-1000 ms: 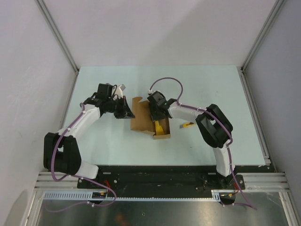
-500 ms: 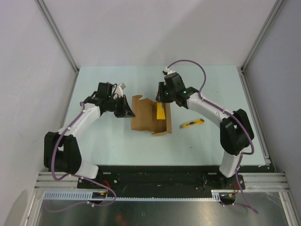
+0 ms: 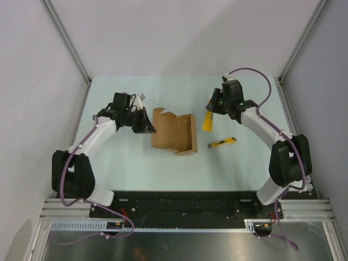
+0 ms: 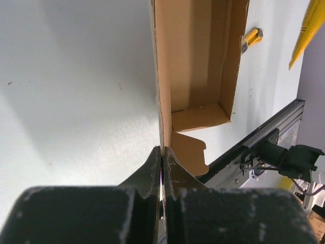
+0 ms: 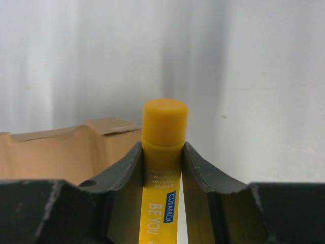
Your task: Unpack the express box
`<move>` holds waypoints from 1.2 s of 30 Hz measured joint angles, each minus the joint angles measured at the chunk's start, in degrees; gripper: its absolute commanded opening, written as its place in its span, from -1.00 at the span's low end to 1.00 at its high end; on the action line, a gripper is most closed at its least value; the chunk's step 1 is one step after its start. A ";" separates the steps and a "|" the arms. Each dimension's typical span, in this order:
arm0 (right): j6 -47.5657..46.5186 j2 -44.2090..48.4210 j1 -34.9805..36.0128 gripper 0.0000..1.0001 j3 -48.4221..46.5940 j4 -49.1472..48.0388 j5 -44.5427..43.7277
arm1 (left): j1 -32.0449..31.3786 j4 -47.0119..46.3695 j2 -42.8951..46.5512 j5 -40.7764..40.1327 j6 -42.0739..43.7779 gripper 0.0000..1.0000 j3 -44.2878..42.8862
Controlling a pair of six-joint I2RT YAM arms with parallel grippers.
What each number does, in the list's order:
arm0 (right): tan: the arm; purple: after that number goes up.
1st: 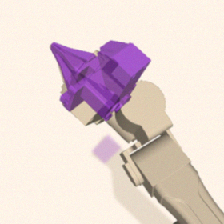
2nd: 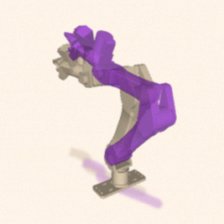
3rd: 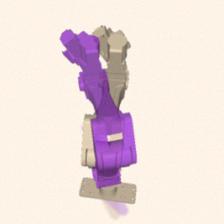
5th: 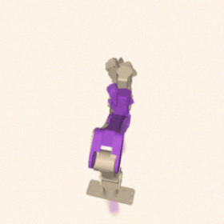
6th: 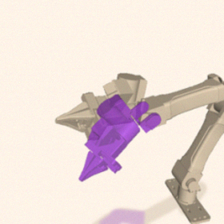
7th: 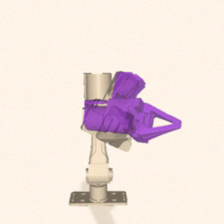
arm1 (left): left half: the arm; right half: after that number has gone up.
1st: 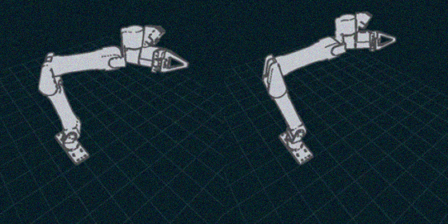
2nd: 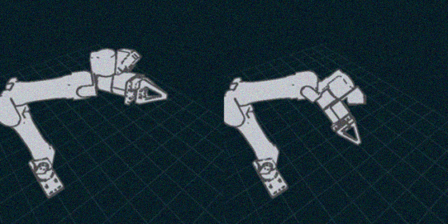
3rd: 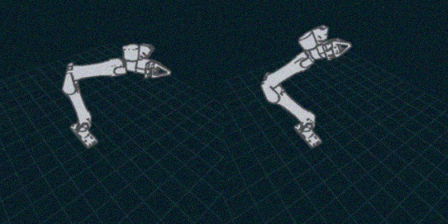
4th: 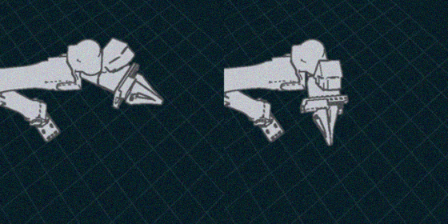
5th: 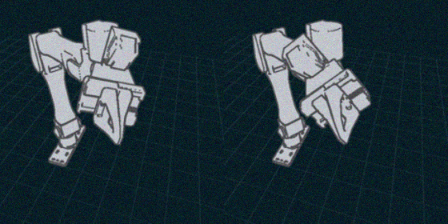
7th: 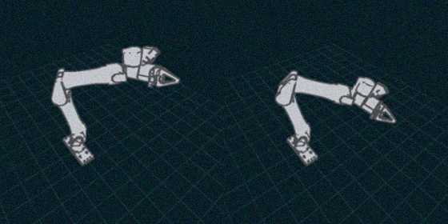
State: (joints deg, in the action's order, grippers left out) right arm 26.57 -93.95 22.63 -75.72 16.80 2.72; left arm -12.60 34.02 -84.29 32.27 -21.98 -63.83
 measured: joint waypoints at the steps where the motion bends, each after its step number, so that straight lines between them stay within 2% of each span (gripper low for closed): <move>1: -0.02 0.02 -1.11 -0.28 1.01 0.02 -0.26 | 0.00 0.02 -0.04 -0.17 -0.02 -0.88 -0.13; 5: -0.46 -0.81 -4.66 -0.27 3.45 0.48 -1.25 | 0.00 0.07 -0.15 -0.63 -0.02 -0.75 -0.50; 14: -2.34 -12.63 -8.63 -0.24 3.50 -5.18 -4.26 | 0.00 0.33 -1.44 -0.85 -0.02 -0.71 -2.19; 17: -2.62 -16.00 -9.40 -0.09 3.48 -5.99 -5.14 | 0.00 0.42 -2.36 -0.68 -0.04 -0.65 -2.78; 18: -2.64 -16.59 -9.51 0.09 3.48 -5.99 -5.31 | 0.00 0.48 -2.58 -0.61 -0.02 -0.64 -2.97; 21: -2.62 -17.38 -9.92 0.36 2.80 -5.97 -5.55 | 0.00 0.48 -2.95 -0.55 -0.02 -0.59 -3.48; 28: -3.13 -16.96 -9.99 0.74 -0.52 -6.01 -5.46 | 0.00 0.48 -3.06 -0.50 -0.02 -0.42 -3.69; 30: -3.30 -15.91 -9.97 0.97 -0.52 -5.42 -5.29 | 0.00 0.52 -3.06 -0.55 0.00 -0.37 -3.69; 31: -3.37 -15.17 -9.97 0.99 -0.52 -5.07 -5.27 | 0.00 0.50 -3.06 -0.55 0.00 -0.25 -3.69; 36: -4.52 -8.41 -9.88 1.00 -0.55 -2.47 -4.39 | 0.00 0.68 -3.06 -0.85 -0.02 -0.14 -3.69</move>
State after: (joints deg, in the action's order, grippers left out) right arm 22.04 -102.37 12.75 -76.27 14.33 -1.67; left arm -12.60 34.70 -87.35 31.42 -22.00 -67.53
